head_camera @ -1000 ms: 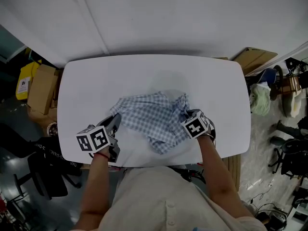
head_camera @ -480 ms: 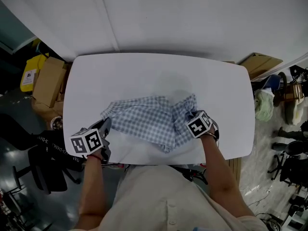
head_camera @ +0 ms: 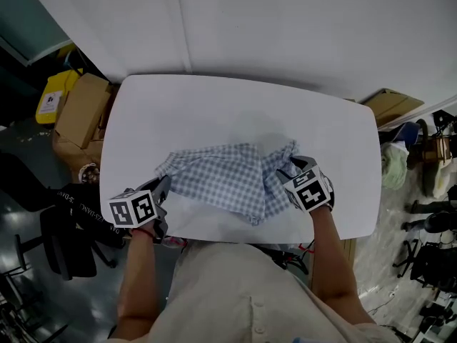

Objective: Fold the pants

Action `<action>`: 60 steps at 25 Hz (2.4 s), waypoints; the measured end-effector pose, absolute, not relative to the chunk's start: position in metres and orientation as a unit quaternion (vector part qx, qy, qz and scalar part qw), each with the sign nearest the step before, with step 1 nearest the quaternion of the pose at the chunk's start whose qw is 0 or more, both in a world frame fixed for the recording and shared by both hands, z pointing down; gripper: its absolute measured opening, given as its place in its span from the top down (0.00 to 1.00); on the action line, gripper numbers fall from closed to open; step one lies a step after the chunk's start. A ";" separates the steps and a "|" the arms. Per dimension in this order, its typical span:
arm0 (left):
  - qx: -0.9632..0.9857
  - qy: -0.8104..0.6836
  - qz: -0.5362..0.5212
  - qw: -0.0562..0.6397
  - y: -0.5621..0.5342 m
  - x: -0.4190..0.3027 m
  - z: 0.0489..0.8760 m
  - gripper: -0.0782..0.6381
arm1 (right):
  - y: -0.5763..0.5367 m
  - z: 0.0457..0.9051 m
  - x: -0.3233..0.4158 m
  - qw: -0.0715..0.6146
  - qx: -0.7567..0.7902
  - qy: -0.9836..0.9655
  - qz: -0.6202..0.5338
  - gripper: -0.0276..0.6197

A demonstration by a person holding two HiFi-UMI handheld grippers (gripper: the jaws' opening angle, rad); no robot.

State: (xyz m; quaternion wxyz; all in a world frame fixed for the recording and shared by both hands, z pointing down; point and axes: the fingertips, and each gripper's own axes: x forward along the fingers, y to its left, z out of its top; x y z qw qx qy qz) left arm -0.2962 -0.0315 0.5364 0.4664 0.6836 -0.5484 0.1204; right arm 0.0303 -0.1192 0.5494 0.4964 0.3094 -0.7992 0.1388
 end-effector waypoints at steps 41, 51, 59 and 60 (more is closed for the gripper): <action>0.502 -0.699 0.127 0.492 0.139 -0.514 0.600 0.85 | -0.052 0.517 -0.260 0.441 0.041 -0.895 0.057 0.67; 0.504 -0.686 0.138 0.507 0.128 -0.518 0.605 0.85 | -0.043 0.523 -0.254 0.441 0.048 -0.894 0.065 0.66; 0.452 -0.723 0.130 0.505 0.164 -0.547 0.609 0.63 | -0.040 0.515 -0.253 0.433 0.048 -0.898 0.059 0.65; 0.445 -0.731 0.137 0.498 0.168 -0.553 0.605 0.63 | -0.042 0.514 -0.248 0.433 0.051 -0.898 0.058 0.65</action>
